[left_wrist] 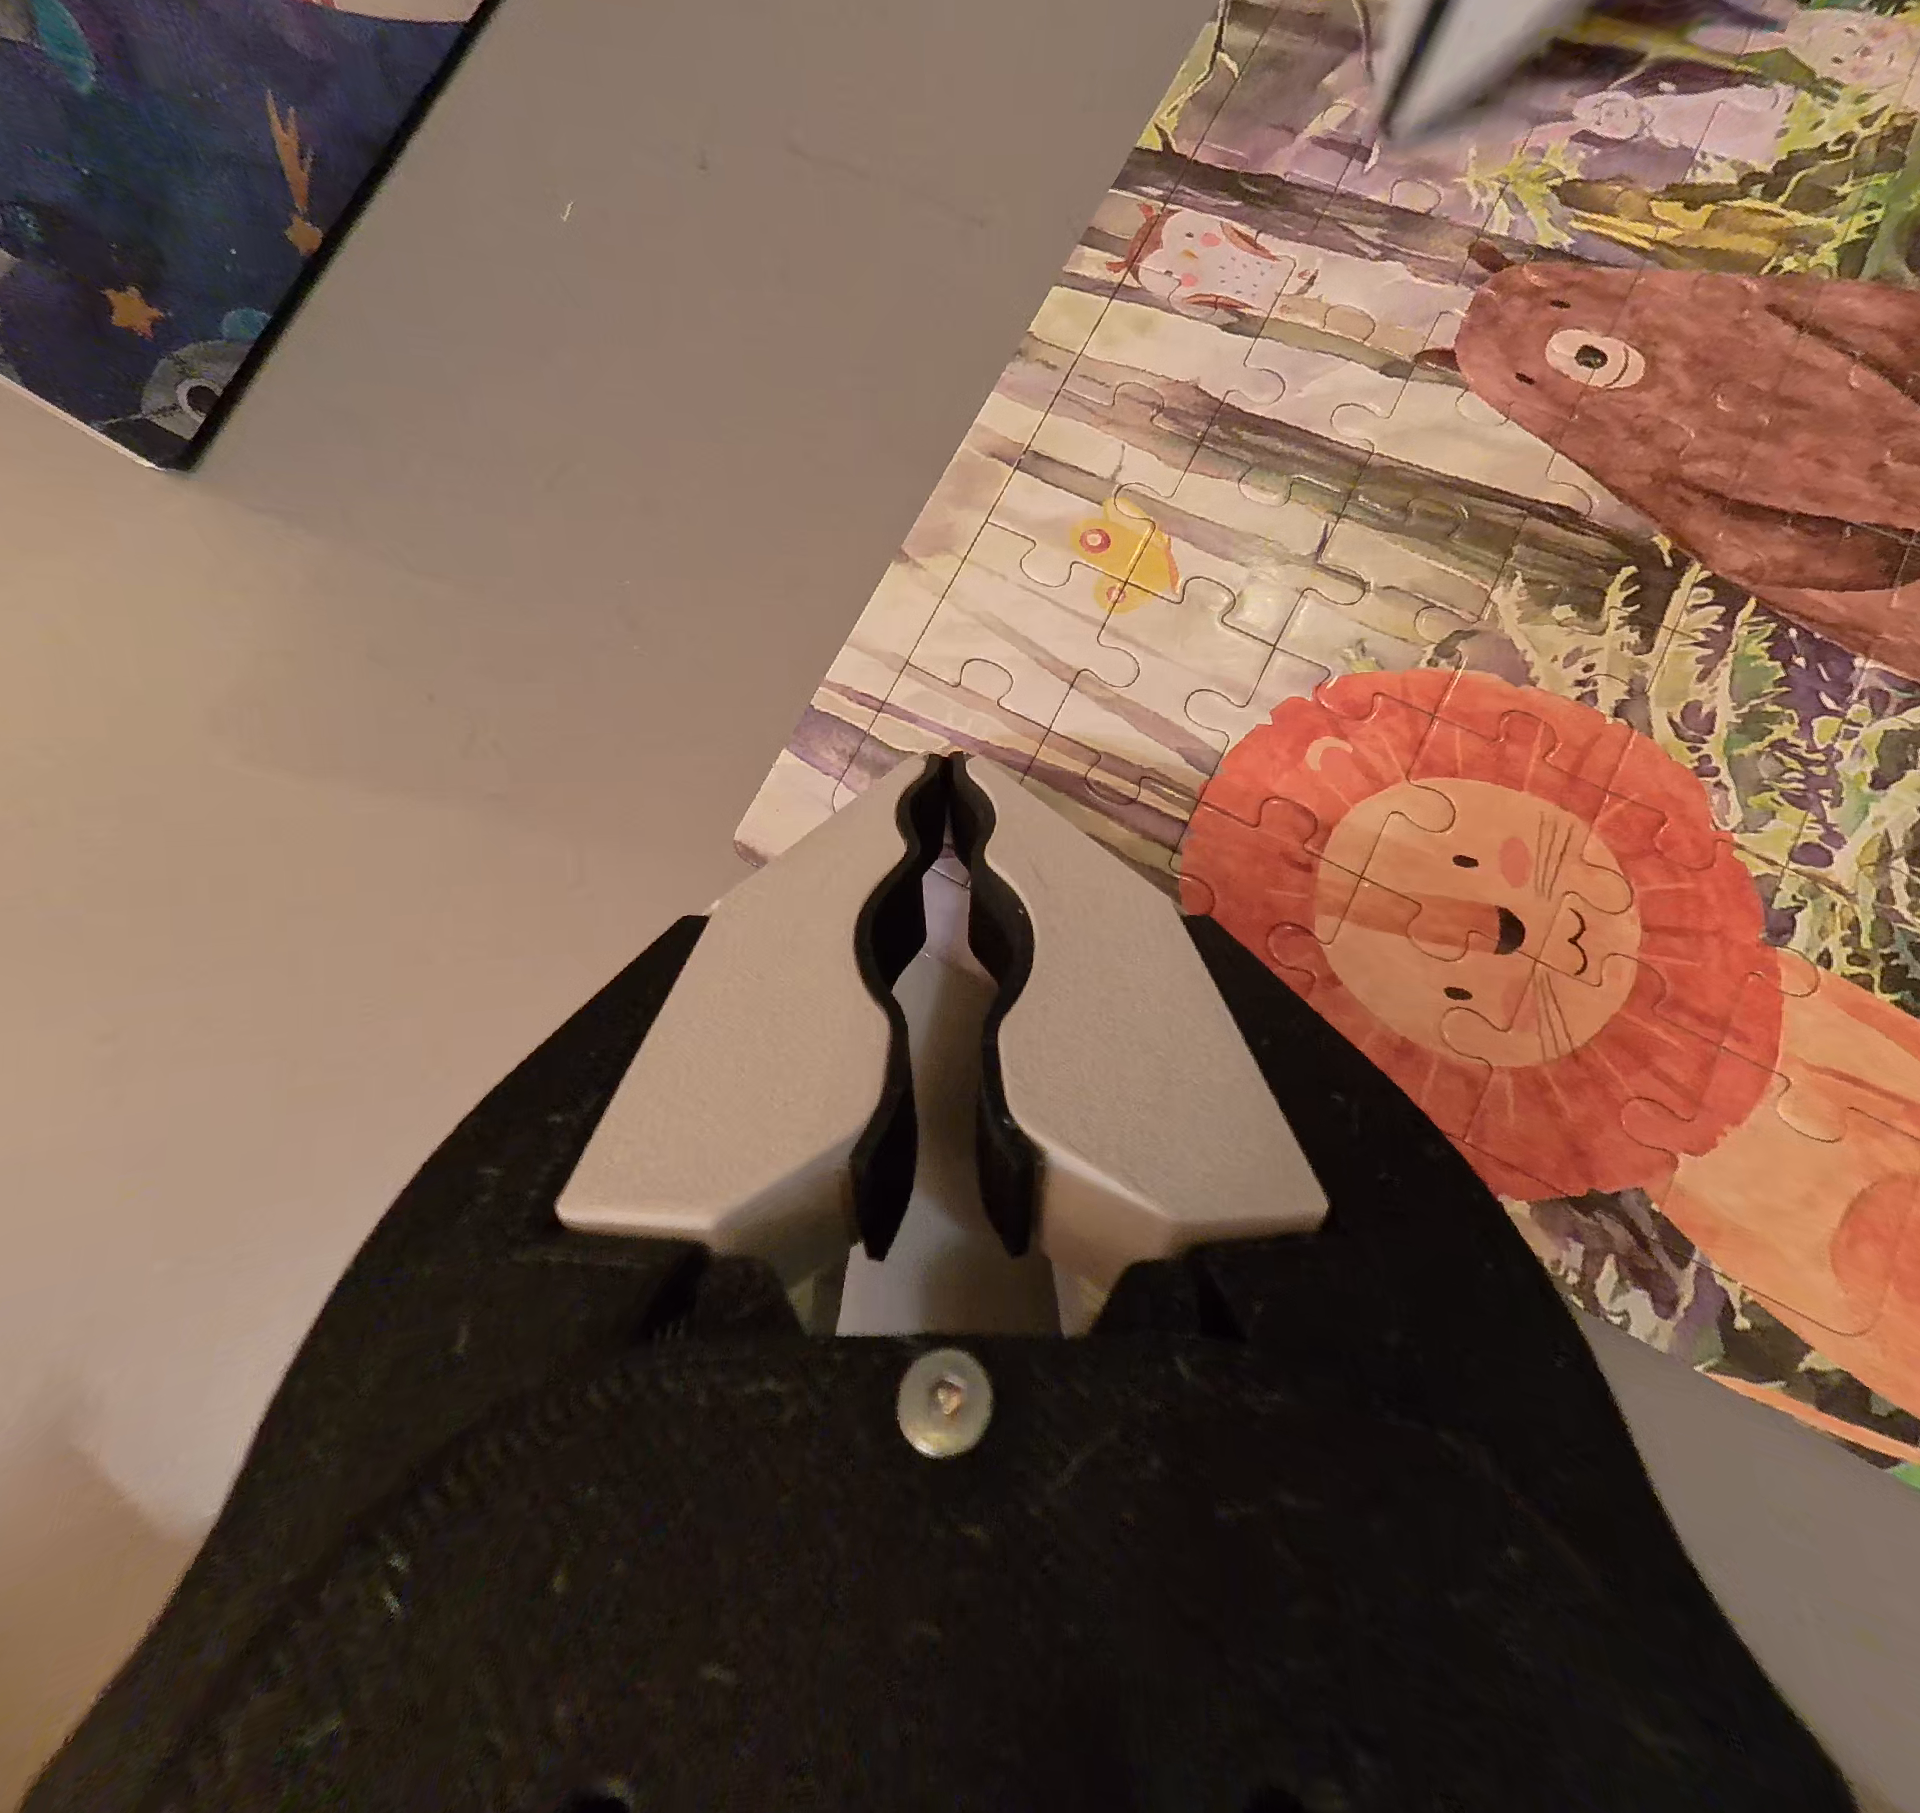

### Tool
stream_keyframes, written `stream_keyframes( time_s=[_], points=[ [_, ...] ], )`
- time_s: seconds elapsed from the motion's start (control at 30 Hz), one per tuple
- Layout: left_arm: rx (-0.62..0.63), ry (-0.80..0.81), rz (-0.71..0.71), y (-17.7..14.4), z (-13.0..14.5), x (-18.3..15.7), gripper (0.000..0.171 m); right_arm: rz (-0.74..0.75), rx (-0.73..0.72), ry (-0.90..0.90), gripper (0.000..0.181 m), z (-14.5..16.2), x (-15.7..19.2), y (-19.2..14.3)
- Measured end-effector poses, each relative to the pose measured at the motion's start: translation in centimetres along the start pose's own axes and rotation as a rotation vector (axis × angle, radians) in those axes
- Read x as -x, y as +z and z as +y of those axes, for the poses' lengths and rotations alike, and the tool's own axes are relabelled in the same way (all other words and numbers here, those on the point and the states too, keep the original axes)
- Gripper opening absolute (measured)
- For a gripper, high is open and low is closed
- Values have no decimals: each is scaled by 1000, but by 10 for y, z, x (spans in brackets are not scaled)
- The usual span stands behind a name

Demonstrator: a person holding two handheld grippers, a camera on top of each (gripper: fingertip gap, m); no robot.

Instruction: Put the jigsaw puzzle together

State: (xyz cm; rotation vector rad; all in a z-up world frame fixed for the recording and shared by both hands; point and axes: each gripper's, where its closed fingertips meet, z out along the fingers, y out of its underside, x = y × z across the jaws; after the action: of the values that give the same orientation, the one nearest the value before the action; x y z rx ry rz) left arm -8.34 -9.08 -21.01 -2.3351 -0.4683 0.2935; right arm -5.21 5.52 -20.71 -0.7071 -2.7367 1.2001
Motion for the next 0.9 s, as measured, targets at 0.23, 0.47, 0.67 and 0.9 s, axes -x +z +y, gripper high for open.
stream_keyframes(
  time_s=[0.23, 0.47, 0.67, 0.9],
  points=[
    [-1, -1, 1, 0, 0, 0, 0, 241, 36, 2, 0, 12, -44, -20],
    [-2, -3, 3, 0, 0, 0, 0, -112, 26, -78, 0, 11, 21, -7],
    [-2, -3, 3, -1, 0, 0, 0, 2, 24, -65, 0, 18, -5, -19],
    [-4, -7, 4, -1, 0, 0, 0, 15, 40, -114, 0, 16, -1, -16]
  ],
)
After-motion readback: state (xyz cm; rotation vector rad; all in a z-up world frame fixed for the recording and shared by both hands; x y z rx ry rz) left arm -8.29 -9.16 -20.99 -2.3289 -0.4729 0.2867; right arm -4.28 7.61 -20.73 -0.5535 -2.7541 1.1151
